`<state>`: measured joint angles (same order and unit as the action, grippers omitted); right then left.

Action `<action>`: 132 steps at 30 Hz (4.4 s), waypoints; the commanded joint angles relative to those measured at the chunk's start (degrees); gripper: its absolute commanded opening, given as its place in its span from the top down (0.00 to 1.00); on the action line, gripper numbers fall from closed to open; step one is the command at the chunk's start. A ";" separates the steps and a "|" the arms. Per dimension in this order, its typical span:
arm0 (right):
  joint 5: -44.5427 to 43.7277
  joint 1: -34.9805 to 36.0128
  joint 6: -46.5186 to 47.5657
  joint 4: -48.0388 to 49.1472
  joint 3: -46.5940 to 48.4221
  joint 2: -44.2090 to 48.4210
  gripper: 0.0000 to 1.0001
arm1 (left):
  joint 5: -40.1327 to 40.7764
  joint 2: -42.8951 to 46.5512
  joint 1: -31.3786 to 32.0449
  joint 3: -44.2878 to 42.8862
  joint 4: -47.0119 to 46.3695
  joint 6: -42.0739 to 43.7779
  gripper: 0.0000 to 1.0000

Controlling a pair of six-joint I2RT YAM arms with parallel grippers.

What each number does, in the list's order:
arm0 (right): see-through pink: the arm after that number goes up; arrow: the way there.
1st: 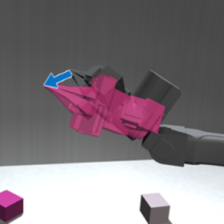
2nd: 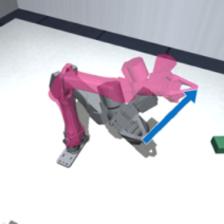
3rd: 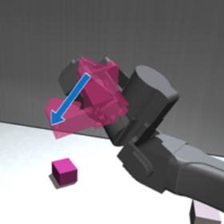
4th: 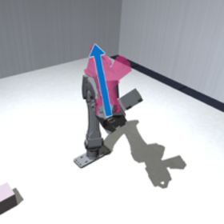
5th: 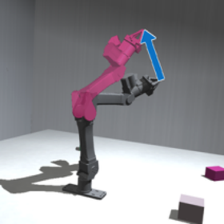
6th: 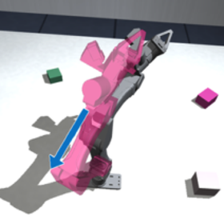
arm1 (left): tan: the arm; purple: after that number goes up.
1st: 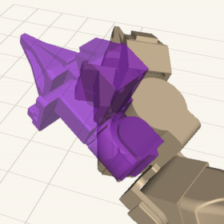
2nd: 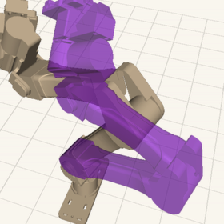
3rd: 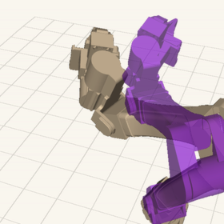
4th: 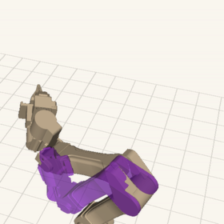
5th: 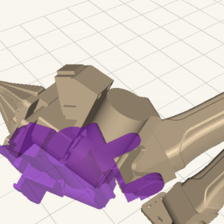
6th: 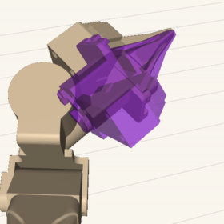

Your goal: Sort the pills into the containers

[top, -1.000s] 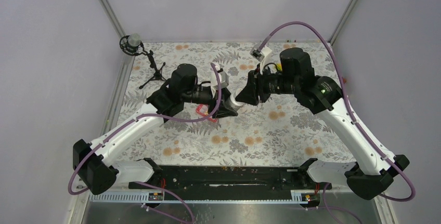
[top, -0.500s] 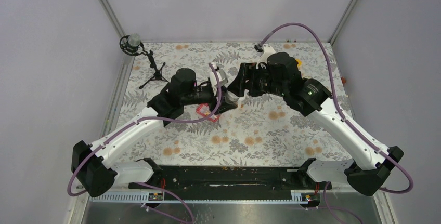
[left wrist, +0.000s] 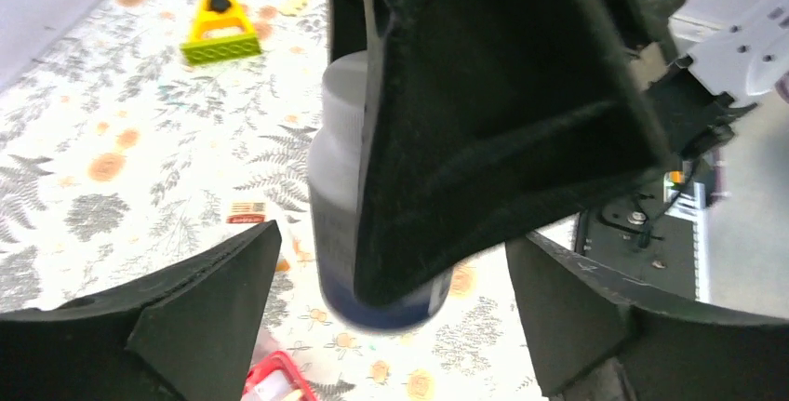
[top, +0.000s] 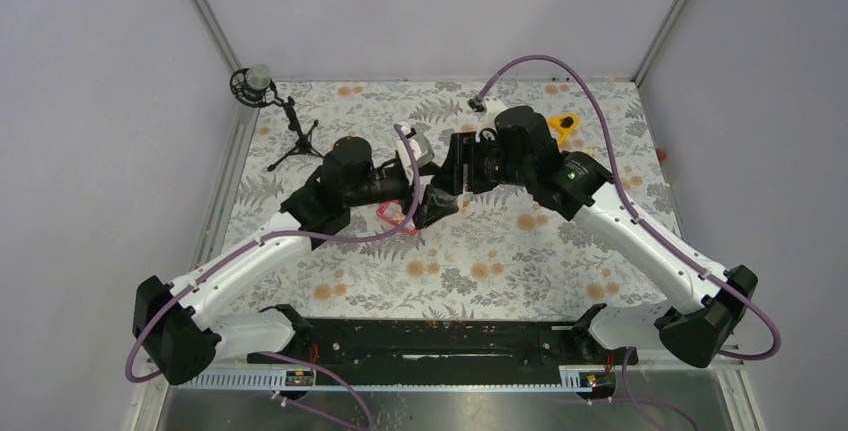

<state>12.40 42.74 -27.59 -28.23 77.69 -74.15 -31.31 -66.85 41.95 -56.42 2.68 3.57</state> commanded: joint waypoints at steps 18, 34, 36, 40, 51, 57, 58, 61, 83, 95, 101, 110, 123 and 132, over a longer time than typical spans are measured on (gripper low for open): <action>-34.47 -16.10 -0.27 13.61 -24.25 1.19 0.60 | 42.68 11.91 -0.91 13.32 -15.29 -21.29 0.01; -34.23 -16.11 -3.95 26.50 -30.60 -12.92 0.41 | 53.40 17.72 -5.82 22.74 -13.27 -34.76 0.01; -34.50 -16.11 -3.71 26.16 -30.67 -13.55 0.36 | 53.18 17.88 -6.03 22.38 -11.84 -35.00 0.02; -33.97 -16.11 -3.24 26.12 -30.80 -14.07 0.29 | 51.33 17.89 -6.37 22.30 -11.19 -36.12 0.01; -29.31 -16.11 -0.81 17.29 -25.88 -9.05 0.15 | 45.50 15.38 -6.73 20.50 -8.50 -36.13 0.04; -27.13 -16.19 -0.47 10.62 -19.92 -5.82 0.13 | 40.41 13.03 -7.65 18.55 -7.83 -36.09 0.07; -26.26 -16.09 -0.38 10.54 -19.38 -5.33 0.13 | 39.69 12.67 -7.74 18.21 -7.74 -36.07 0.08; -23.02 -16.12 -0.04 10.28 -17.67 -4.28 0.16 | 37.78 11.51 -8.00 17.34 -7.53 -36.44 0.10; -4.25 -16.46 -19.91 19.24 -18.45 -13.26 0.48 | 4.16 -26.03 -9.04 -7.90 -8.93 -42.94 0.54; -5.96 -16.60 -17.51 18.40 -16.76 -16.01 0.57 | 5.97 -32.43 -9.83 -9.19 -11.87 -47.21 0.57; -5.92 -16.64 -16.45 18.24 -16.05 -16.90 0.57 | 6.57 -34.55 -10.22 -10.36 -12.46 -47.30 0.66; -5.94 -16.64 -15.32 16.13 -14.36 -18.23 0.57 | 6.46 -36.71 -10.23 -10.32 -12.18 -46.43 0.73; -5.29 -16.86 -14.82 15.46 -11.74 -20.12 0.59 | 6.94 -38.27 -10.23 -7.60 -9.75 -45.23 0.85; -4.37 -18.41 -15.30 16.35 -10.89 -21.39 0.59 | 8.49 -39.92 -10.23 -10.03 -5.13 -46.32 0.85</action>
<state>7.88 25.69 -43.35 -12.12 64.86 -94.80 -24.43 -104.40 31.77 -65.39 -7.07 -43.44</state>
